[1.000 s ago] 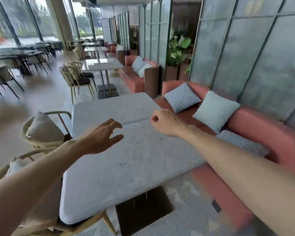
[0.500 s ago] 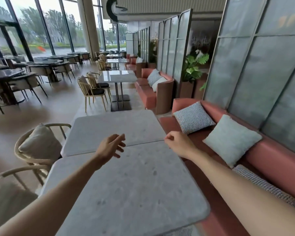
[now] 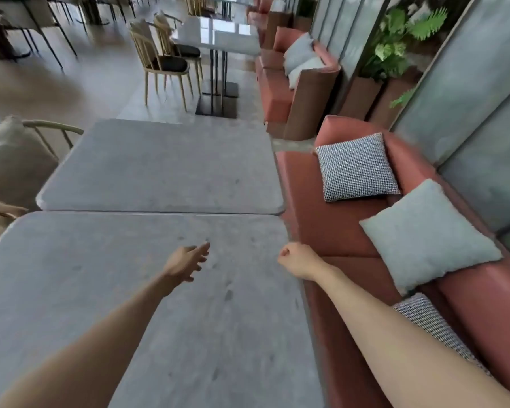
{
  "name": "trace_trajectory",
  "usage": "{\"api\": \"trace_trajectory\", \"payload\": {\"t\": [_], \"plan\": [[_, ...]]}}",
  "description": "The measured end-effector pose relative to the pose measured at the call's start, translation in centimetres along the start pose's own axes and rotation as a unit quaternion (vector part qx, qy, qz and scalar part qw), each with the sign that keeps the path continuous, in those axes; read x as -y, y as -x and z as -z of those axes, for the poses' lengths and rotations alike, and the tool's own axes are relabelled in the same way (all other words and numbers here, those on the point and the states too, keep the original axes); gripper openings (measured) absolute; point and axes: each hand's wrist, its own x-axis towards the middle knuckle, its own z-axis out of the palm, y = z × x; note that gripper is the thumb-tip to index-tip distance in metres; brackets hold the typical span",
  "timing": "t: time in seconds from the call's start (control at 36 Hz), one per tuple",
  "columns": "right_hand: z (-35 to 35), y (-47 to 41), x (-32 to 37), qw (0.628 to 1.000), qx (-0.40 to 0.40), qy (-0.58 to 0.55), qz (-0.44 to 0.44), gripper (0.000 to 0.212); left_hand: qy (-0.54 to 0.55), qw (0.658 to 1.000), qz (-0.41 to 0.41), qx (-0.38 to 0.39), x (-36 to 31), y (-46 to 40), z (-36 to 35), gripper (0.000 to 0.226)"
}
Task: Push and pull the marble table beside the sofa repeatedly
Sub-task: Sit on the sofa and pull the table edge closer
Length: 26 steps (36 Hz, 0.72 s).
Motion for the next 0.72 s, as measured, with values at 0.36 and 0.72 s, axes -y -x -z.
{"api": "trace_trajectory", "payload": {"t": [0.36, 0.72], "plan": [[-8.5, -10.9, 2.0, 0.955, 0.235, 0.076, 0.162, 0.017, 0.188, 0.947, 0.173, -0.192, 7.9, 2.5, -7.0, 0.044], [-12.7, -7.6, 0.3, 0.951, 0.262, -0.009, 0.161, 0.017, 0.451, 0.807, 0.161, -0.347, 13.1, 8.5, -11.0, 0.037]]}}
